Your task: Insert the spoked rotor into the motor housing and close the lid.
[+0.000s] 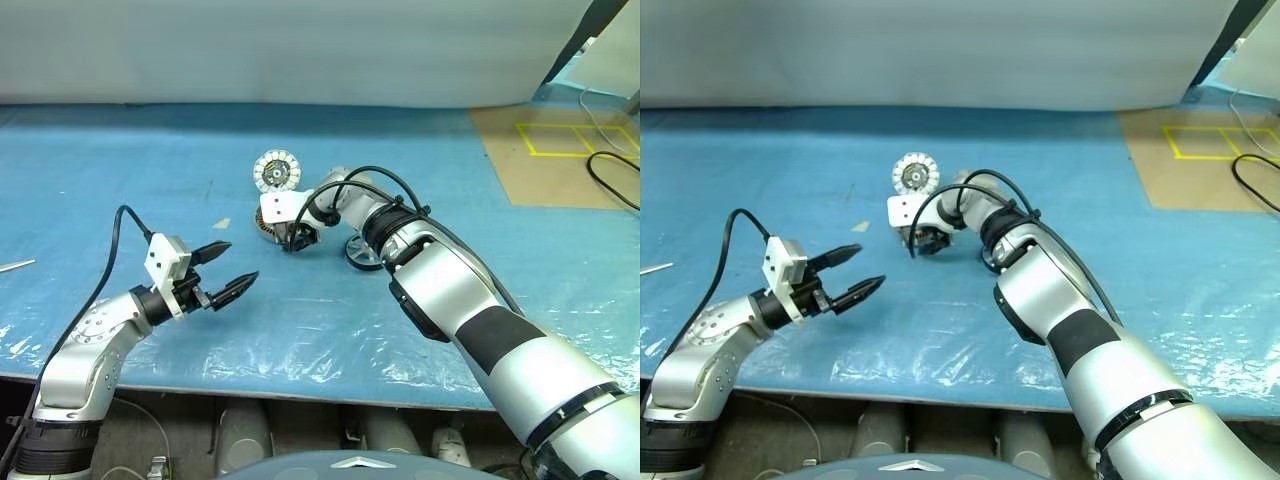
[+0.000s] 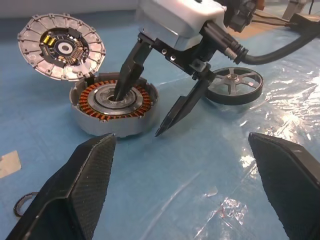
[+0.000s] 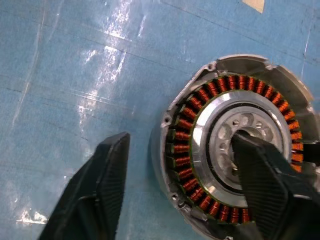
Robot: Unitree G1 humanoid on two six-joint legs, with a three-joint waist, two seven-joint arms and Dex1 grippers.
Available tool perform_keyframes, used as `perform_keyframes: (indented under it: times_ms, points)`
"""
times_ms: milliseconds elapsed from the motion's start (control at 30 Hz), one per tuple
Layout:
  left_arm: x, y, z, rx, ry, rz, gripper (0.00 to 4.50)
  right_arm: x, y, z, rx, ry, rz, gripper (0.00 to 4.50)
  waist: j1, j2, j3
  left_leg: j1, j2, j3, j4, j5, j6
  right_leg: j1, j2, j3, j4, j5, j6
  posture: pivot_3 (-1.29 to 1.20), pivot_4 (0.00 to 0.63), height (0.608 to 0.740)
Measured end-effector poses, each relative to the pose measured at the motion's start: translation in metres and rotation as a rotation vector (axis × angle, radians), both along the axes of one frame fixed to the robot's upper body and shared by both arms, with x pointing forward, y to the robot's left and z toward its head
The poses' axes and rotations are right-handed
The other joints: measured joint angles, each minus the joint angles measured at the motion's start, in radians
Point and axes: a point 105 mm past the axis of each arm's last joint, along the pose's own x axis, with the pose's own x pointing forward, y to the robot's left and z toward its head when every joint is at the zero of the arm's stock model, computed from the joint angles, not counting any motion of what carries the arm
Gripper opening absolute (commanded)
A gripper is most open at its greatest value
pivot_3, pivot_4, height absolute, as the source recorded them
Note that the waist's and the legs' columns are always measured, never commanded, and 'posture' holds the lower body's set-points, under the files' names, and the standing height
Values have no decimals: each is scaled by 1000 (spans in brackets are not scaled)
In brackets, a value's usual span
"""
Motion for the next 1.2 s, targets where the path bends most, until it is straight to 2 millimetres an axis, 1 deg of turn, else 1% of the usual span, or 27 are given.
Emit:
perform_keyframes:
  times_ms: [67, 267, 367, 567, 633, 733, 867, 1000, 1100, 1200]
  points:
    - [0, 0, -1, -3, 4, 1, 4500, -1, 0, 1, -8, -4, 16, 2013, -1, 0, 0, 2, 0, 1, 0, 0, 0, 0, 0, 1, 2, 0, -1, 0, 150, 740]
    - [3, 1, 1, -9, -1, 8, 4500, -2, -2, 0, -36, -35, 70, 2013, -1, 0, 0, 4, 1, 2, 0, 0, 0, 1, 0, 0, 4, -1, -1, 0, 150, 740]
    - [7, 3, 2, -12, -6, 19, 4500, -6, -4, 1, -50, -13, 109, 2013, -2, 1, 0, 4, 2, 2, 1, 0, 0, 1, 0, 1, 4, -1, -1, 0, 150, 740]
    - [8, 1, 6, -26, -16, 7, 4500, -22, -7, 4, -49, 130, 188, 2013, -3, 1, 0, 1, 2, 2, 2, -1, 1, 1, 0, -1, 4, -2, -4, 0, 150, 740]
    - [8, 2, 6, -27, -14, 6, 4500, -28, -11, 6, -39, 205, 198, 2013, -1, 1, 0, 0, 2, 2, 2, 1, 5, 0, 0, -2, 4, -3, -4, 0, 150, 740]
    - [10, 1, 5, -31, -6, 3, 4500, -39, -18, 7, -29, 302, 208, 2013, 0, 0, 0, 0, 2, 1, 2, 1, 6, 0, 0, -2, 4, -3, -4, 0, 150, 740]
    - [12, 0, 5, -35, 2, -6, 4500, -48, -27, 9, -10, 351, 156, 2013, 1, 0, 0, 0, 2, 1, 2, 1, 5, 0, 0, -2, 4, -3, -4, 0, 150, 740]
    - [14, -3, 7, -36, -1, -29, 4500, -58, -33, 12, -34, 344, 110, 2013, 0, 0, 0, 1, 3, 1, 2, 2, 3, 0, 1, -2, 4, -3, -4, 0, 150, 740]
    - [16, -5, 7, -37, 1, -40, 4500, -65, -37, 9, -55, 348, 85, 2013, 1, 0, 0, 1, 3, 1, 1, 2, 2, 0, 1, -2, 4, -3, -4, 0, 150, 740]
    - [17, -7, 7, -38, 10, -45, 4500, -71, -37, 7, -74, 347, 80, 2013, 0, 0, 0, 1, 2, 1, 1, 1, -1, 0, 1, -1, 4, -3, -4, 0, 150, 740]
